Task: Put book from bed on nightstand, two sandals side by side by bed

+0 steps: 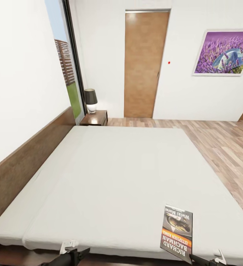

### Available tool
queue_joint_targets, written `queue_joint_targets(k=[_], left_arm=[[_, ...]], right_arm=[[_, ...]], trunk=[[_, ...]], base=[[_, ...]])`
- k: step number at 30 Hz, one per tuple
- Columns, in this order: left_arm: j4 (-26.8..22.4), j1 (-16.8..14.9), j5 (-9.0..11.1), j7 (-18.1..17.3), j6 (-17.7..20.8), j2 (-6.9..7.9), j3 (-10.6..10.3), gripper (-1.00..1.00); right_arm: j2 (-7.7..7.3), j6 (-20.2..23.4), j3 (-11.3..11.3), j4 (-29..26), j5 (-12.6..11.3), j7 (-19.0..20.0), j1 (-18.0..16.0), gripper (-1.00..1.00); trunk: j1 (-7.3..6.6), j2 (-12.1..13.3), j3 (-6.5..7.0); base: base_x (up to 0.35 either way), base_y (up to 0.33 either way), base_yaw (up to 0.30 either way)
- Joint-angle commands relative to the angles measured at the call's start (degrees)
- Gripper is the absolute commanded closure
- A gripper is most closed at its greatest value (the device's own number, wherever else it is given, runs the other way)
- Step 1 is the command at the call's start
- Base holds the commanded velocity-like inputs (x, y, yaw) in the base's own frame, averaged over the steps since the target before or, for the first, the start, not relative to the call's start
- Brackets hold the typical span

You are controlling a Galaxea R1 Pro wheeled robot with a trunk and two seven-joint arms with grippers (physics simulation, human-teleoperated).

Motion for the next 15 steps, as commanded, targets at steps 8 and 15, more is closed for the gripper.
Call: queue_joint_targets(k=[8,15], left_arm=[[0.09,-0.04,-0.29,-0.21,-0.20,0.01,0.42,-1.00],[0.10,-0.04,-0.29,-0.20,-0.20,0.00,0.41,-1.00]], right_arm=[[-0.01,-0.11,0.20,0.06,-0.32,0.11,-0.05,1.00],[-0.01,-0.11,0.19,0.06,-0.31,0.11,-0.05,1.00]], trunk=[[0.02,-0.07,0.67],[0.02,-0.07,1.32]], base=[[0.000,0.000,0.000],[0.000,0.000,0.000]])
